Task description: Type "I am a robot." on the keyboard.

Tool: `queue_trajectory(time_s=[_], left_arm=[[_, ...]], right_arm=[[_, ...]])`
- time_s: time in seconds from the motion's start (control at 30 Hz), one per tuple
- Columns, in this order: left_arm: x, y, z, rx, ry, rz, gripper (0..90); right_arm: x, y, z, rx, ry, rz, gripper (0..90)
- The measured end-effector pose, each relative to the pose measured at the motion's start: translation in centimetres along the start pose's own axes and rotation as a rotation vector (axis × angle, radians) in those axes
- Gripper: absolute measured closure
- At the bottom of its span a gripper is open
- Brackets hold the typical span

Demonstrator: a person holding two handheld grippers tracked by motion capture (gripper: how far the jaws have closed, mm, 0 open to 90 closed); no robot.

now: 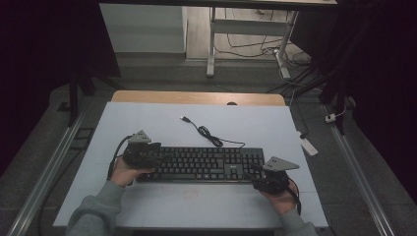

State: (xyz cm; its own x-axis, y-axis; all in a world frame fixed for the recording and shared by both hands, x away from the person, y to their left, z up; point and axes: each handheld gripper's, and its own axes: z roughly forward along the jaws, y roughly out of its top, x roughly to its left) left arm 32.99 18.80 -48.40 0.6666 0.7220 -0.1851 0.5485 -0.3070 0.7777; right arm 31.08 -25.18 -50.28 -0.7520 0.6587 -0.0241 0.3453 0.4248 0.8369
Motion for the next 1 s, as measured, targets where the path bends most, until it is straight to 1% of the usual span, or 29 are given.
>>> queue_trajectory(time_s=[0.23,0.4,0.5,0.53,0.57,0.67,0.83,0.97,1.0], left_arm=[[-0.1,0.0,0.0,0.001,0.002,0.002,33.7],[-0.1,0.1,0.0,0.002,0.001,0.008,33.6],[-0.2,0.2,0.1,0.005,0.004,0.011,33.4],[-0.2,0.2,0.2,0.006,0.002,0.011,33.3],[-0.2,0.2,0.2,0.007,0.001,0.012,33.3],[-0.3,0.2,0.2,0.009,0.001,0.013,33.0],[-0.3,0.2,0.2,0.009,0.001,0.015,32.9],[-0.3,0.2,0.2,0.009,0.002,0.016,32.7],[-0.3,0.2,0.2,0.009,0.002,0.015,32.6]], right_arm=[[0.1,0.2,0.0,-0.01,0.008,0.004,54.2],[0.3,0.6,0.1,-0.034,0.02,0.015,54.2],[0.4,1.0,0.2,-0.038,0.026,0.013,54.2],[0.5,1.1,0.3,-0.049,0.03,0.016,54.3],[0.5,1.2,0.3,-0.041,0.032,0.012,54.3],[0.7,1.5,0.5,-0.043,0.034,0.006,54.5],[0.9,1.9,0.9,-0.051,0.043,0.013,55.2],[1.2,2.4,1.3,-0.061,0.05,0.014,58.7],[1.2,2.6,1.4,-0.052,0.051,0.008,60.5]])
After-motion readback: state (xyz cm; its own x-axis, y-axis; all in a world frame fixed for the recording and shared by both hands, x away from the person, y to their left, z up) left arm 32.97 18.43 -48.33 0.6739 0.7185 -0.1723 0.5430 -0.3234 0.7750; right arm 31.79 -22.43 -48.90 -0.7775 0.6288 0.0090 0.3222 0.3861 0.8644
